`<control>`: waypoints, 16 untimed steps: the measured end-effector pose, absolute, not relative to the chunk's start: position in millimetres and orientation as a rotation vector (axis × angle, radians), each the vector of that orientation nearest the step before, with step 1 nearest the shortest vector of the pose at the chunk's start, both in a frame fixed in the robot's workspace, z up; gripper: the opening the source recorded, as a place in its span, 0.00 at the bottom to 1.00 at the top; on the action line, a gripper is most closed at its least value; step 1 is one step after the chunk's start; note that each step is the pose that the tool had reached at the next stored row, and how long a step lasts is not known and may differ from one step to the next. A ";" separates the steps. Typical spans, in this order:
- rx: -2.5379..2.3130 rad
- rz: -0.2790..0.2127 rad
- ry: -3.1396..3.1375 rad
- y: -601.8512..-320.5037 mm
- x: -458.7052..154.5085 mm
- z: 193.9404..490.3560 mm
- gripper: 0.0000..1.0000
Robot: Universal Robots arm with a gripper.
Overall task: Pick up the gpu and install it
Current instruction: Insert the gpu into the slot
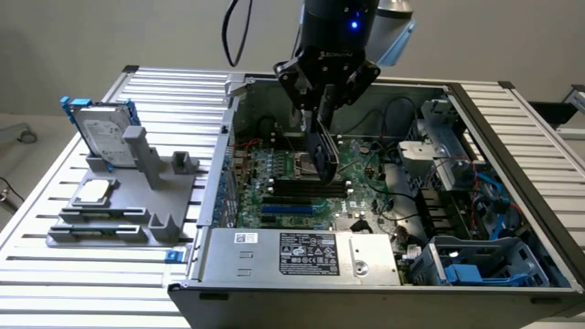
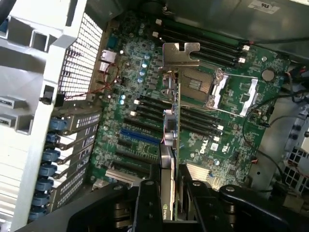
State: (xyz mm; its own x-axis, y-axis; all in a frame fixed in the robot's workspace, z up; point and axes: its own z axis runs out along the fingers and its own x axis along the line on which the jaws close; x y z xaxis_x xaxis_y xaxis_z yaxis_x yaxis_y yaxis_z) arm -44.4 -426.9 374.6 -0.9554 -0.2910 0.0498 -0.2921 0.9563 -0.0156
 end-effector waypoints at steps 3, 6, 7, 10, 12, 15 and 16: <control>0.540 0.038 -3.048 -426.9 -44.4 372.2 0.26; 0.622 0.039 -3.032 -426.9 -44.4 371.9 0.26; 0.649 0.040 -3.027 -426.9 -44.4 371.8 0.26; 0.733 0.042 -3.008 -426.9 -44.4 371.5 0.26; 0.787 0.043 -2.995 -426.9 -44.4 371.3 0.26; 0.869 0.045 -2.973 -426.9 -44.4 371.1 0.26; 0.896 0.046 -2.966 -426.9 -44.4 370.9 0.26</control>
